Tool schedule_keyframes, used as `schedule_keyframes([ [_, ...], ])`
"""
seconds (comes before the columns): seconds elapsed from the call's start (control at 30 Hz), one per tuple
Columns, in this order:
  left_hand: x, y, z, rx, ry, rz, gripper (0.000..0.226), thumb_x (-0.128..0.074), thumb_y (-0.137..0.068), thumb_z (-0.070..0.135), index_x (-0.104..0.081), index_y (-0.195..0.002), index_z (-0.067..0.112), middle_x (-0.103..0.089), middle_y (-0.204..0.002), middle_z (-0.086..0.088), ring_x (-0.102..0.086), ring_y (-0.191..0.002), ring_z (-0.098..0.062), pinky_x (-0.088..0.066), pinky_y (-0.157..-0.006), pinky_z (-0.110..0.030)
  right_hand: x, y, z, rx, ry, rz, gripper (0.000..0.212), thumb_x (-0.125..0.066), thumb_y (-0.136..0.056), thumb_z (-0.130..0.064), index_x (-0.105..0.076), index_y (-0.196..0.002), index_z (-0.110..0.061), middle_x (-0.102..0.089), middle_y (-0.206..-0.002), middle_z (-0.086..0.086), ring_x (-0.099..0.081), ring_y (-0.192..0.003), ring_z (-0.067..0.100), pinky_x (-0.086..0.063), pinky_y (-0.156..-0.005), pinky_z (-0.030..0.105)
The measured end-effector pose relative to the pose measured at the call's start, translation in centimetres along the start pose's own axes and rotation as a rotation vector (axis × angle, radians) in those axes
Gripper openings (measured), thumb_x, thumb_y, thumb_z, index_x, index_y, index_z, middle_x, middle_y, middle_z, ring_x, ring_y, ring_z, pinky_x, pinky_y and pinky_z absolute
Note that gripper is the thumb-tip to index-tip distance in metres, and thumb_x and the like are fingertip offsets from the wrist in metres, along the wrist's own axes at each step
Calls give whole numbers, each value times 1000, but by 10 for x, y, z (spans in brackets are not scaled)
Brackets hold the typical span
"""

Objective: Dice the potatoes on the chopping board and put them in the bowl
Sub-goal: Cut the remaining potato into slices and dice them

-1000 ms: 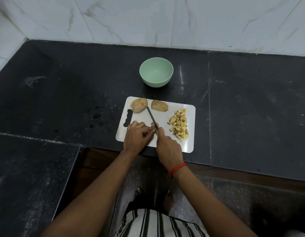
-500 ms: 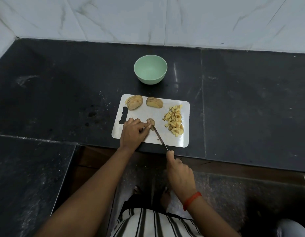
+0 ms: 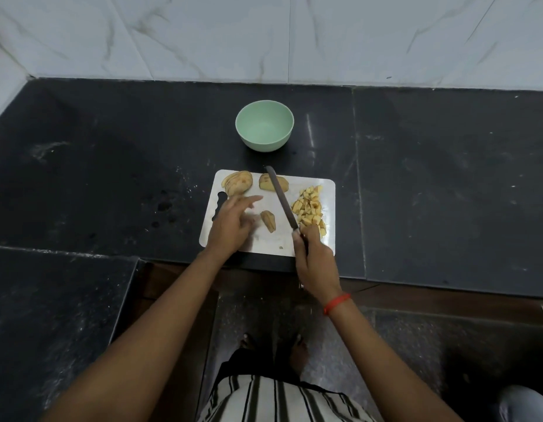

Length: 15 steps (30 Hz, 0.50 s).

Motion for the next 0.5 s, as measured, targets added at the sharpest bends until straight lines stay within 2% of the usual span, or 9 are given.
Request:
schedule_keyframes([
  [0.03, 0, -7, 5, -39, -79, -61, 52, -68, -92, 8, -62, -134, 38, -54, -131, 9, -51, -120, -17, -49, -92, -31, -2, -11, 4, -13, -44, 15, 12, -44, -106, -34, -44, -100, -24, -56, -74, -14, -61, -63, 18, -50, -52, 44],
  [0.1, -7, -18, 23, -182, -283, -218, 56, -68, -89, 1, -65, -133, 35, -52, -139, 7, -44, -130, -19, -52, -89, -35, -3, -19, 14, -38, -114, 70, 13, -47, -106, -31, -47, -99, -19, -54, -74, -15, -57, -65, 14, -48, -55, 45],
  [0.2, -23, -22, 40, -395, -487, -371, 46, -73, -87, 8, -72, -125, 32, -61, -132, 5, -52, -117, -22, -55, -78, -42, -1, -15, 23, -55, -175, 150, 17, -48, -104, -30, -47, -98, -15, -54, -73, -15, -56, -66, 14, -45, -54, 43],
  [0.3, -28, -22, 42, -489, -533, -354, 32, -74, -90, 20, -75, -120, 32, -65, -122, 5, -55, -104, -21, -54, -76, -41, -3, -14, 25, -64, -180, 157, 21, -47, -103, -33, -48, -100, -13, -55, -74, -13, -58, -67, 15, -47, -55, 45],
  [0.4, -25, -21, 43, -464, -497, -279, 24, -70, -93, 35, -77, -115, 30, -65, -117, 6, -57, -103, -19, -48, -68, -32, -6, -15, 27, -79, -168, 139, 17, -48, -105, -32, -49, -100, -15, -57, -76, -13, -60, -69, 14, -50, -57, 48],
  [0.5, -19, -20, 27, -255, -457, -171, 34, -64, -94, 53, -78, -108, 26, -63, -106, 7, -56, -101, -16, -50, -70, -33, -10, -15, 30, -84, -145, 108, 14, -50, -105, -30, -50, -102, -16, -57, -78, -17, -61, -73, 13, -52, -59, 49],
])
Point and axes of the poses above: each hand's wrist, its own y-axis away from the middle knuckle, its own x-axis out of the back of the hand, z = x × y, the point moved 10 cm from there along -y, towards the middle knuckle
